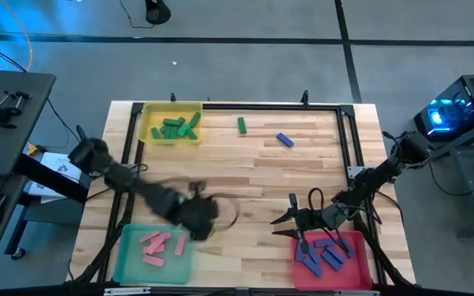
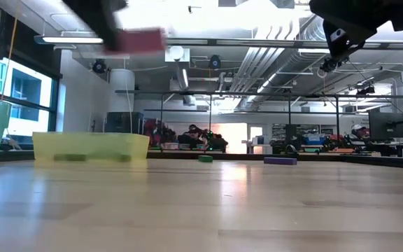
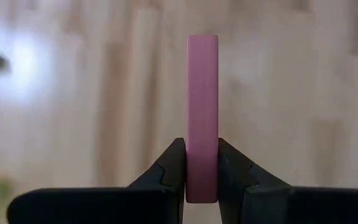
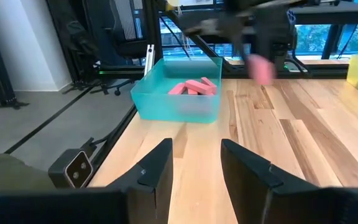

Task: Sort blocks
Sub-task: Put the pink block into the green bin

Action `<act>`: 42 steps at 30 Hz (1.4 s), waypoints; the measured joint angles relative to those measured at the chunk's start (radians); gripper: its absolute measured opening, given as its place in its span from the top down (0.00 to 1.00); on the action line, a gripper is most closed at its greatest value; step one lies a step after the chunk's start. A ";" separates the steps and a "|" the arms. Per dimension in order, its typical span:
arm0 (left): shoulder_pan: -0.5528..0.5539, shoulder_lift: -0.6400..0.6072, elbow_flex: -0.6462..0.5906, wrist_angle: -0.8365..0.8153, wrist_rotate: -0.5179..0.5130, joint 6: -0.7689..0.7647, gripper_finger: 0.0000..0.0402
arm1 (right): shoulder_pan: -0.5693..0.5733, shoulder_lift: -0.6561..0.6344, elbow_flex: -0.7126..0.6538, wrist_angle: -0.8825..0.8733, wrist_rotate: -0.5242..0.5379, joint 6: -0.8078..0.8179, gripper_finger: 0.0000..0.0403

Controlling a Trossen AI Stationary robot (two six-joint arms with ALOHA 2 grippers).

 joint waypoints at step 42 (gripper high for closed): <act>-0.679 -0.003 -0.422 0.356 0.308 -1.514 0.86 | 0.004 0.000 0.000 0.001 0.001 -0.007 0.70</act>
